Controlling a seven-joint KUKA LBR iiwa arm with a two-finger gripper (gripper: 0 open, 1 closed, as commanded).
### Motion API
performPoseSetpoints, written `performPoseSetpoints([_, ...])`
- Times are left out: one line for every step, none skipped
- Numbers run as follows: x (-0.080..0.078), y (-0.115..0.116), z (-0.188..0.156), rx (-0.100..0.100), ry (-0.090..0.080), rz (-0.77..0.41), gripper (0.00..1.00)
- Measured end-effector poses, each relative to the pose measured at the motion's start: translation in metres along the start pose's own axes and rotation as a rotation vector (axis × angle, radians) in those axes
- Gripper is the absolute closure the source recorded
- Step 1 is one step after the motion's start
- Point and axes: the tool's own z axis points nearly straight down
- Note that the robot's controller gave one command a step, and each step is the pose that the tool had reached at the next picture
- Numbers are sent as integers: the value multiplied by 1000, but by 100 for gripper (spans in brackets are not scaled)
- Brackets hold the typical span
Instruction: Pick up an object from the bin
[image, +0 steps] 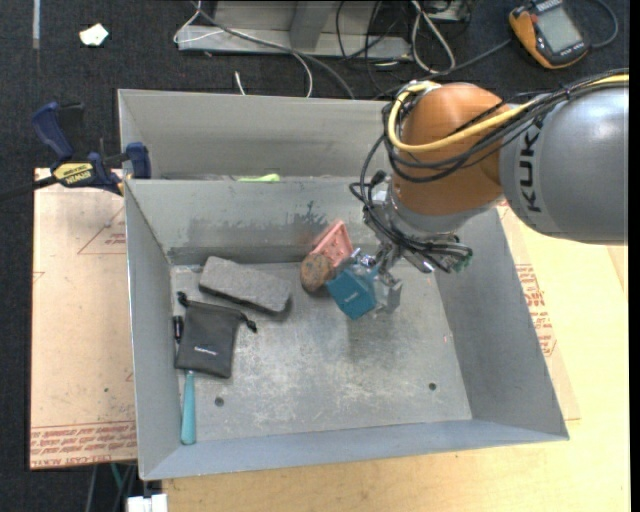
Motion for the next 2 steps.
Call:
performPoseSetpoints([-14, 8, 18, 6, -7, 5, 100])
performPoseSetpoints([-7, 11, -27, 0, 0, -283, 100])
